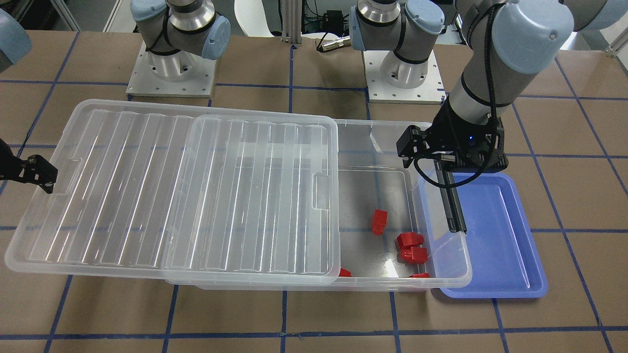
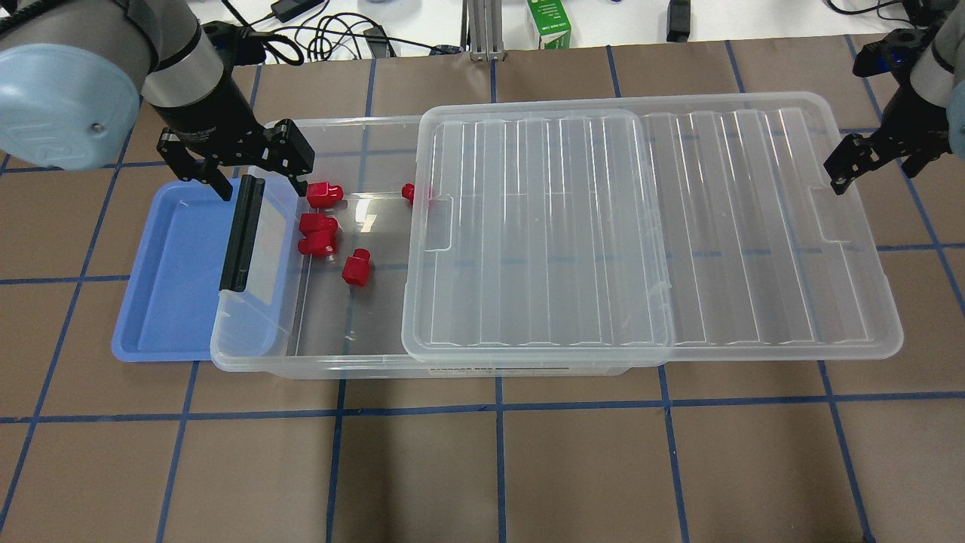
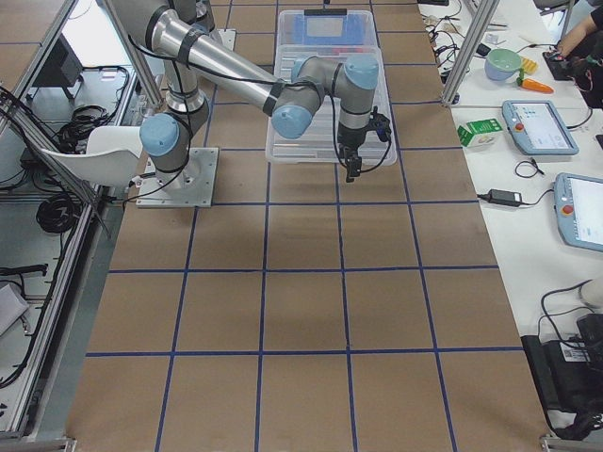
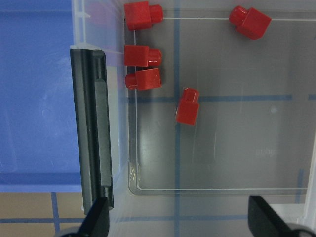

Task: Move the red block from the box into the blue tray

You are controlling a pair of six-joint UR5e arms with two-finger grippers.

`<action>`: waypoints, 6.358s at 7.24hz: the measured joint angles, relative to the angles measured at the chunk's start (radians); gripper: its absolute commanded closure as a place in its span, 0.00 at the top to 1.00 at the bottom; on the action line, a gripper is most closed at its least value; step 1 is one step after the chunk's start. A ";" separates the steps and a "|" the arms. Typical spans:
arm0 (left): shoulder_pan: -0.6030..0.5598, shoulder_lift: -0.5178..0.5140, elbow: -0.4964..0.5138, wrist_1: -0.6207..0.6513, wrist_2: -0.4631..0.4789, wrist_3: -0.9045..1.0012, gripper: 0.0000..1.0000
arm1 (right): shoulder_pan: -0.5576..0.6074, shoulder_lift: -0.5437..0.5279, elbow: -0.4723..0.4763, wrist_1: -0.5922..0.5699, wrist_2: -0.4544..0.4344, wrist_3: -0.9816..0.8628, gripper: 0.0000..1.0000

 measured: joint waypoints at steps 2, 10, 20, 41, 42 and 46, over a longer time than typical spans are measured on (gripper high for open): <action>-0.001 -0.052 -0.002 0.053 -0.001 0.005 0.80 | -0.004 -0.005 0.001 0.001 0.001 -0.003 1.00; -0.030 -0.153 -0.244 0.390 -0.019 0.016 0.74 | 0.001 -0.153 -0.259 0.421 0.044 0.029 1.00; -0.048 -0.270 -0.247 0.434 -0.032 0.020 0.74 | 0.344 -0.150 -0.241 0.396 0.119 0.598 1.00; 0.310 -0.206 0.214 -0.146 0.028 0.333 0.00 | -0.190 -0.099 -0.089 0.240 0.117 -0.174 1.00; 0.320 -0.228 0.174 -0.084 0.032 0.352 0.00 | -0.190 -0.080 -0.009 0.126 0.115 -0.172 1.00; 0.355 -0.323 0.055 0.062 0.034 0.353 0.00 | -0.165 -0.082 0.105 0.002 0.121 -0.063 1.00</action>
